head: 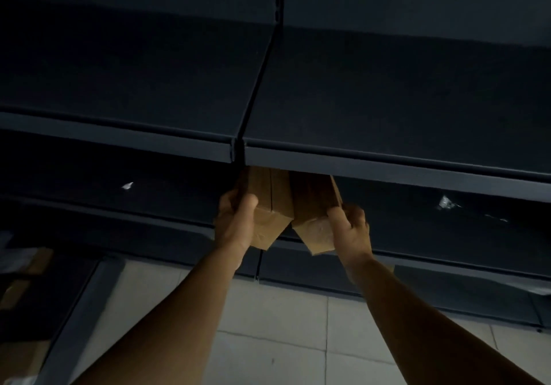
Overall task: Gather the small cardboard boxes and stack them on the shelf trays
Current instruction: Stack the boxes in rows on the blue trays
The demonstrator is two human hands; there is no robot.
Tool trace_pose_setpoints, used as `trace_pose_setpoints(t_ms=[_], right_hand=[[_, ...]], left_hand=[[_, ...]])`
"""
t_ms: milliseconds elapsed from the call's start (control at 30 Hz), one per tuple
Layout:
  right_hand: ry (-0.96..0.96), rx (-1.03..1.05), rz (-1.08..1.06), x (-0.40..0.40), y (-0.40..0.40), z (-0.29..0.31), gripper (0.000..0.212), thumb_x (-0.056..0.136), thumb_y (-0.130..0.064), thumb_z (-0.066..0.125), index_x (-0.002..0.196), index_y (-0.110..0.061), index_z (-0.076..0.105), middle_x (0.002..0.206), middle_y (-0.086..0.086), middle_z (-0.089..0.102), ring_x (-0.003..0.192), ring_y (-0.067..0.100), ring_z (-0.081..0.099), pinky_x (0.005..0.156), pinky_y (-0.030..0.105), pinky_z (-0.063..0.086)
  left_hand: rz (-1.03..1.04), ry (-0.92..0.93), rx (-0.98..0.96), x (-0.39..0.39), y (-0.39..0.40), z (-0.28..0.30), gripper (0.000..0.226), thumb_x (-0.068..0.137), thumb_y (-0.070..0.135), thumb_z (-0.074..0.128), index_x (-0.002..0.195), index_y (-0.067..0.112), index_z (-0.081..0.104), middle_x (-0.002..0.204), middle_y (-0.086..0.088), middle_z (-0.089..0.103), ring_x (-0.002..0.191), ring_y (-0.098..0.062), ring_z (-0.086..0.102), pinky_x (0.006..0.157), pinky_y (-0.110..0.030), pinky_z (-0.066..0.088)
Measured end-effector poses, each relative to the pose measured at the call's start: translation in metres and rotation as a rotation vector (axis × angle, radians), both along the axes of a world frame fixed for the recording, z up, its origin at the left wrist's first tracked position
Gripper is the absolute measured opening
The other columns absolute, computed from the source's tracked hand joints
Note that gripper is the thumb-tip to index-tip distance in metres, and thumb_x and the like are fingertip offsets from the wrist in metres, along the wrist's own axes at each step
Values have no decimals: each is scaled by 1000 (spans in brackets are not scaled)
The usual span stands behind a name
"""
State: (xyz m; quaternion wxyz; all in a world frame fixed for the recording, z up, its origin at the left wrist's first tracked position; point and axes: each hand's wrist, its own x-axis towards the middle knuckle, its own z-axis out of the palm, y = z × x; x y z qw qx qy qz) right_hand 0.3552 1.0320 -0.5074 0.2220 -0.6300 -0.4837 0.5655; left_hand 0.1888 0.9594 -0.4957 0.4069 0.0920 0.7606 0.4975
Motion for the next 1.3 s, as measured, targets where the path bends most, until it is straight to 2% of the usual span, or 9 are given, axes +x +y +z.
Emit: trace_pose_setpoints(t_ms=[100, 167, 300, 400, 567, 667, 800, 967, 1300], right_hand=[[58, -86, 48, -2, -24, 22, 38, 65, -61, 49, 95, -39, 46, 117, 10, 51, 101, 31, 55, 91, 54, 48], [102, -103, 79, -4, -40, 39, 29, 71, -56, 50, 91, -34, 48, 109, 10, 55, 96, 28, 56, 92, 55, 48], [185, -154, 168, -18, -76, 71, 15, 92, -36, 48, 102, -24, 49, 89, 2, 55, 77, 19, 53, 85, 47, 50], [231, -197, 256, -37, -111, 101, 20, 90, -39, 48, 106, -27, 52, 100, 3, 60, 87, 21, 57, 79, 37, 49], [328, -189, 446, -72, -171, 162, 32, 90, -44, 47, 118, -30, 52, 111, 2, 62, 98, 21, 60, 71, 32, 50], [368, -85, 551, -91, -199, 203, 36, 88, -43, 49, 121, -30, 51, 112, 2, 62, 97, 20, 60, 70, 32, 49], [405, 113, 601, -120, -234, 267, 59, 71, -56, 59, 127, -38, 48, 124, 1, 54, 103, 21, 57, 84, 43, 52], [491, 446, 677, -157, -280, 355, 58, 76, -51, 65, 129, -34, 49, 132, 1, 45, 109, 21, 52, 76, 38, 51], [594, 761, 768, -236, -366, 500, 63, 58, -62, 67, 117, -42, 54, 128, -13, 36, 119, 25, 46, 93, 49, 49]], left_hand=[[116, -67, -14, 4, -32, 28, 22, 89, 40, 47, 108, 29, 46, 95, -2, 55, 83, -19, 52, 65, -31, 41], [215, -87, -36, 4, -58, 48, 21, 88, 44, 46, 101, 29, 48, 95, -4, 55, 85, -21, 53, 71, -33, 45], [334, -11, -51, -1, -117, 90, 25, 87, 45, 45, 107, 30, 51, 99, -4, 56, 88, -23, 56, 65, -32, 47], [403, 63, -37, -4, -165, 126, 31, 90, 42, 44, 118, 30, 47, 98, -2, 56, 88, -21, 55, 75, -35, 47], [542, 195, -20, -14, -244, 193, 42, 85, 49, 43, 126, 40, 45, 128, -8, 47, 101, -27, 53, 81, -40, 46], [598, 302, 33, -24, -286, 240, 46, 85, 45, 49, 130, 38, 45, 134, -7, 43, 102, -24, 52, 82, -38, 46], [632, 498, 82, -36, -334, 309, 50, 83, 40, 58, 131, 36, 46, 131, 1, 33, 105, -19, 47, 84, -32, 42], [662, 736, 69, -47, -386, 400, 61, 72, 53, 62, 129, 40, 46, 118, 10, 27, 112, -17, 39, 87, -30, 41], [729, 1059, 4, -88, -469, 538, 64, 71, 58, 63, 129, 39, 45, 108, 10, 18, 102, -18, 23, 95, -48, 44]])
